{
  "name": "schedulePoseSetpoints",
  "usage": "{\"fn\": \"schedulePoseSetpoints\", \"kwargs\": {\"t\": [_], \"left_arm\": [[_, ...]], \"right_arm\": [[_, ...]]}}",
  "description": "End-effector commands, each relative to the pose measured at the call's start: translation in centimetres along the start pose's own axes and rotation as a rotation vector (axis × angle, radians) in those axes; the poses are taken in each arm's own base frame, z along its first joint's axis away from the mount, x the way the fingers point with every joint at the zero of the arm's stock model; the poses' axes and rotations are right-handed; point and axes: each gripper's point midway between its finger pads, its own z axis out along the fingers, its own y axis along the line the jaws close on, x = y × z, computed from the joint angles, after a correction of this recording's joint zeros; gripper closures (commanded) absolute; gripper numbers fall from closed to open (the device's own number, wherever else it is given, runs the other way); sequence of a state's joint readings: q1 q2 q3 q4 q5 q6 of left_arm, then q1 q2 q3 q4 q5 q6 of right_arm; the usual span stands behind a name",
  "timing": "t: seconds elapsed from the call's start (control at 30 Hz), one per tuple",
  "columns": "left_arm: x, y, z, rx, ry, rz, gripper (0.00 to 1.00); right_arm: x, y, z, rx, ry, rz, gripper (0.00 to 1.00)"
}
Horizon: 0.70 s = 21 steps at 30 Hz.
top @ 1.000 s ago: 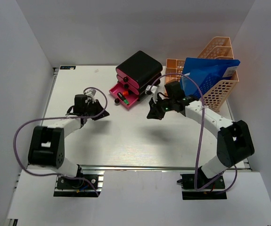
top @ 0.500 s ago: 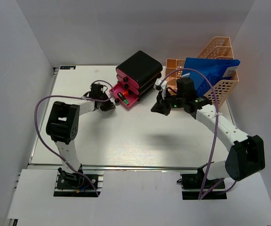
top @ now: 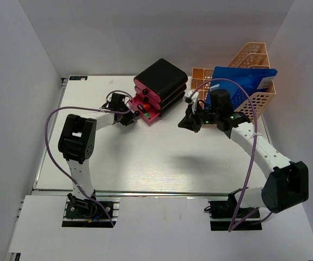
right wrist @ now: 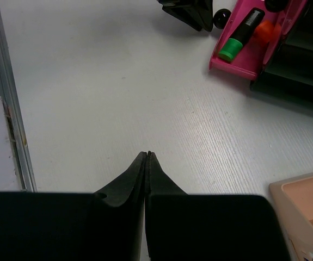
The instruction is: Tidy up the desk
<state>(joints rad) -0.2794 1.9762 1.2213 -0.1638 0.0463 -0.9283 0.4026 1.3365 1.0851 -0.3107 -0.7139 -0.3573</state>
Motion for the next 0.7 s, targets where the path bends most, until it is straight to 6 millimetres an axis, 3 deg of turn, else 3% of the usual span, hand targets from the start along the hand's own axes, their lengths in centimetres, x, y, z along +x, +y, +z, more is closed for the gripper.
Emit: {"fn": "schedulePoseSetpoints", "kwargs": {"t": [0.0, 0.17, 0.67], "left_arm": [[0.5, -0.2, 1.1, -0.025, 0.001, -0.010, 0.62], [0.4, -1.9, 1.8, -0.003, -0.003, 0.012, 0.58], [0.7, -4.0, 4.1, 0.006, 0.016, 0.044, 0.53]], "right_arm": [[-1.4, 0.2, -0.7, -0.004, -0.051, -0.058, 1.00], [-1.4, 0.0, -0.9, 0.000, -0.052, -0.065, 1.00], [-0.5, -0.7, -0.9, 0.010, -0.036, -0.067, 1.00]]}}
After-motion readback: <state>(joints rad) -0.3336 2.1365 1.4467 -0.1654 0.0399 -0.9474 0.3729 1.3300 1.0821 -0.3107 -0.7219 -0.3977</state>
